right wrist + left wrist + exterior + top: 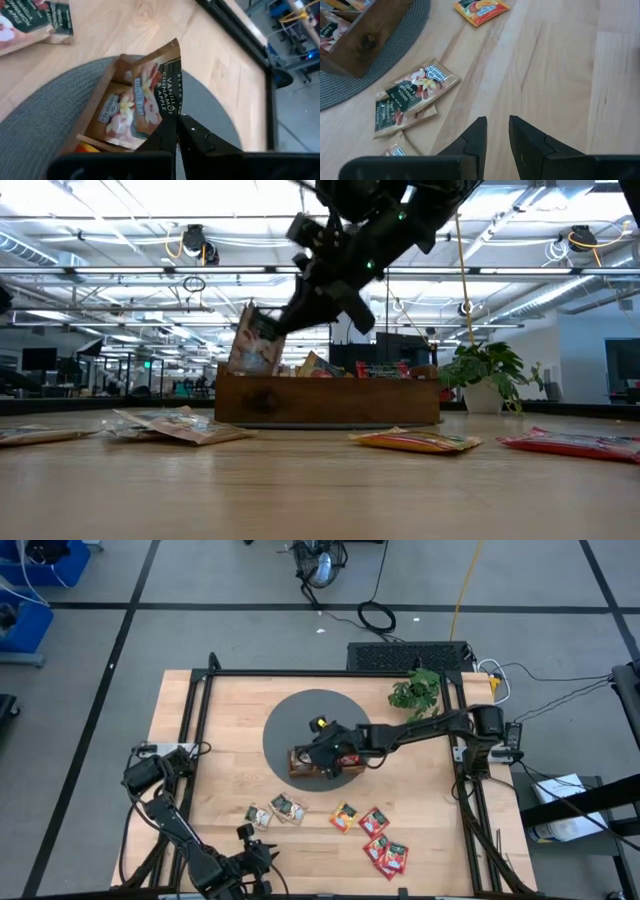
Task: Pick & Place Tea
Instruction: Put the brown tea bag into the left section of the wooden organizer
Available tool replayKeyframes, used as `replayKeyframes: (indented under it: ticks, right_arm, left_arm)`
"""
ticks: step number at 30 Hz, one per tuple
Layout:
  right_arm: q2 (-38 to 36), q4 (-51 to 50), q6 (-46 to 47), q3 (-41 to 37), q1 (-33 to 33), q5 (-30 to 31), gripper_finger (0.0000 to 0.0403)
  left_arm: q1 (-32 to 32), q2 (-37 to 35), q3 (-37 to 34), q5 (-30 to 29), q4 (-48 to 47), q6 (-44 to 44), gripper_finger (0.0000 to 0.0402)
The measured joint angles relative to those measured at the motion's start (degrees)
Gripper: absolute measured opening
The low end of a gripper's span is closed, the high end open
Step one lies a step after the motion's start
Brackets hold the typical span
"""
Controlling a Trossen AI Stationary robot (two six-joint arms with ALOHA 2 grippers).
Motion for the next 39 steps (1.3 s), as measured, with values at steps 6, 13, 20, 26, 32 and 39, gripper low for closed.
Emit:
replayKeyframes:
  ticks: [6, 13, 20, 26, 32, 39]
  right_arm:
    - [0.9, -0.5, -0.2, 0.0, 0.0, 0.9, 0.0]
    - [1.5, -1.0, 0.5, 0.0, 0.1, 1.0, 0.0]
    - [2.2, -0.9, 2.2, 0.0, 0.1, 1.0, 0.0]
    - [3.1, -2.1, 4.5, 0.0, -0.5, -4.7, 0.0016]
    - [3.2, -2.2, 5.4, -0.1, -0.7, -5.0, 0.0065]
    - [2.4, 0.2, 9.0, 0.0, -0.7, -3.8, 0.0127]
  left_arm:
    - [0.0, 0.0, 0.0, 0.0, 0.1, -0.3, 0.0088]
    - [0.0, 0.0, 0.0, 0.1, 0.0, 0.1, 0.0088]
    - [0.0, 0.0, 0.0, 0.1, 0.1, -0.1, 0.0088]
    - [0.0, 0.0, 0.0, 0.2, 0.1, -0.1, 0.0088]
    - [0.0, 0.0, 0.0, 0.2, 0.1, -0.1, 0.0088]
    - [0.0, -0.1, 0.0, 0.2, 0.1, -0.1, 0.0088]
